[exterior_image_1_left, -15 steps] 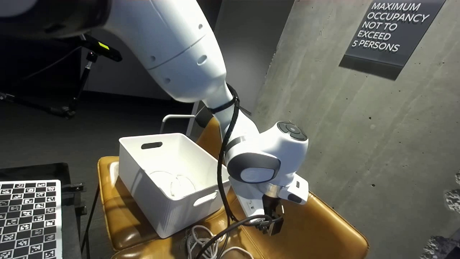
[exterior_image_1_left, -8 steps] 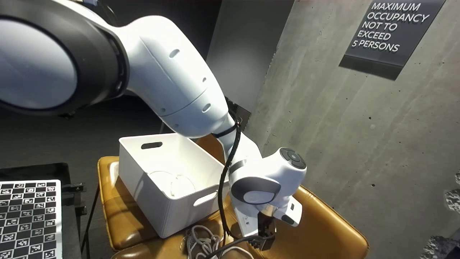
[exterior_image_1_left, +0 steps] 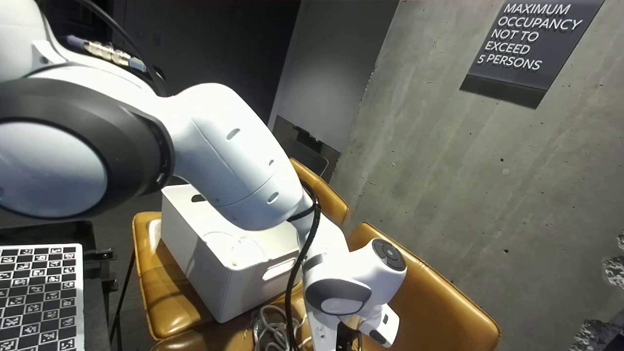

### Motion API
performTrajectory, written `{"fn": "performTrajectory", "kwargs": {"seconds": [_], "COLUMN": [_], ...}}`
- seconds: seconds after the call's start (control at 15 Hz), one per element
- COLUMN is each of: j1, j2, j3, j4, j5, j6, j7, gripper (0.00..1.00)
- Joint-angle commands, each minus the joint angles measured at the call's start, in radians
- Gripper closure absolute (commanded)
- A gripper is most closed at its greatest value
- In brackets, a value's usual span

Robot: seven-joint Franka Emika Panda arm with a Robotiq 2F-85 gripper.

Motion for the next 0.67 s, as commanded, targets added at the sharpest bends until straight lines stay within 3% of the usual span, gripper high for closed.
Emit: {"fn": "performTrajectory", "kwargs": {"seconds": [0.0,0.33,0.4,0.47,0.6], "j1": [-0.017,-0.026,-0.026,-0.027,-0.031], "j2": [0.087,0.124,0.126,0.126,0.126], "j3": [-0.016,-0.017,-0.016,-0.017,-0.018], "j4": [0.103,0.162,0.166,0.167,0.168], "j5": [-0.026,-0.027,-0.027,-0.026,-0.026], "j6": [-0.03,-0.065,-0.069,-0.072,-0.073], "j7": [0.031,0.036,0.036,0.036,0.038], "gripper": [0.0,0.0,0.1,0.28,0.4]}}
